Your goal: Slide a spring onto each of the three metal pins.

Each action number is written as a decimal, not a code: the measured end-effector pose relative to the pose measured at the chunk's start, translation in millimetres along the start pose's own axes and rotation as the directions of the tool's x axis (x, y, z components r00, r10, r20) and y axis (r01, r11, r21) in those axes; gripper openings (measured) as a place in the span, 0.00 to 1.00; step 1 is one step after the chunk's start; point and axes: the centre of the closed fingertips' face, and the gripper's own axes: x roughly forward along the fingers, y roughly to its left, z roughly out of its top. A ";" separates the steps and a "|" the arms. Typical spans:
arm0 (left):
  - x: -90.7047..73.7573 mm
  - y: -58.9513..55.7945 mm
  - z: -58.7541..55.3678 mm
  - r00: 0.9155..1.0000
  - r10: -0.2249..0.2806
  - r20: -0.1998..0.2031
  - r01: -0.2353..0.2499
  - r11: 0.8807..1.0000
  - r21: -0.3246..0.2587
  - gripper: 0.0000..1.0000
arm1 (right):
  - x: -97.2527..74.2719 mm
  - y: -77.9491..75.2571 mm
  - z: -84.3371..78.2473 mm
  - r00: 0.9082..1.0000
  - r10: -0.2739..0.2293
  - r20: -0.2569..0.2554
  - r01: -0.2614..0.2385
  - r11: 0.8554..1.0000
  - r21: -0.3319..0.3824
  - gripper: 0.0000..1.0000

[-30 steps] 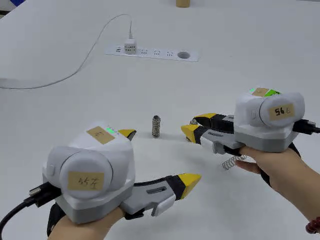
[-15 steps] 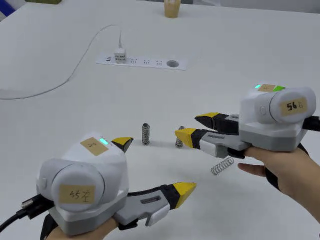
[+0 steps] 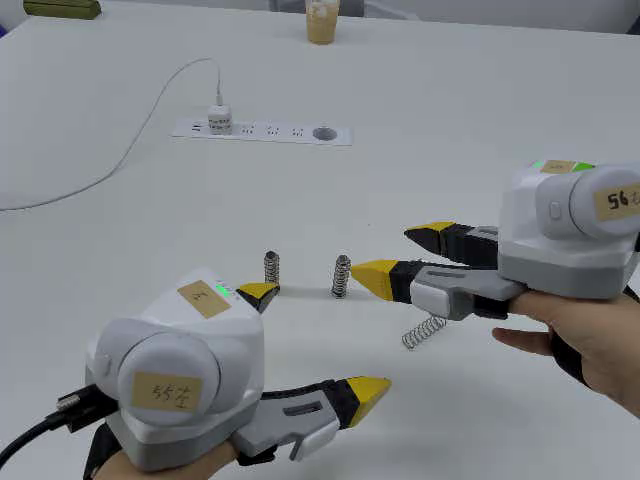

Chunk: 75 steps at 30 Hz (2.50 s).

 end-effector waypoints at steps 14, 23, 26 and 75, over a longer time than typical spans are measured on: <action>14.4 -6.1 1.3 0.999 -0.024 -0.031 0.025 0.998 0.059 0.72 | -30.5 -2.7 -6.0 0.999 -0.017 0.028 0.017 1.000 0.020 0.55; 28.1 -12.4 0.6 0.997 -0.055 -0.051 0.060 0.994 0.096 0.66 | -49.1 -2.7 -14.0 0.999 -0.002 0.047 0.000 0.999 0.032 0.56; 33.1 -13.8 -0.7 0.996 -0.065 -0.061 0.071 0.991 0.110 0.64 | -54.8 -3.5 -16.6 0.999 0.003 0.050 -0.005 0.999 0.033 0.57; 108.2 -32.0 -27.6 0.971 -0.171 -0.167 0.191 0.975 0.113 0.25 | -92.6 -10.5 -63.8 1.000 0.026 -0.005 -0.026 0.999 -0.026 0.65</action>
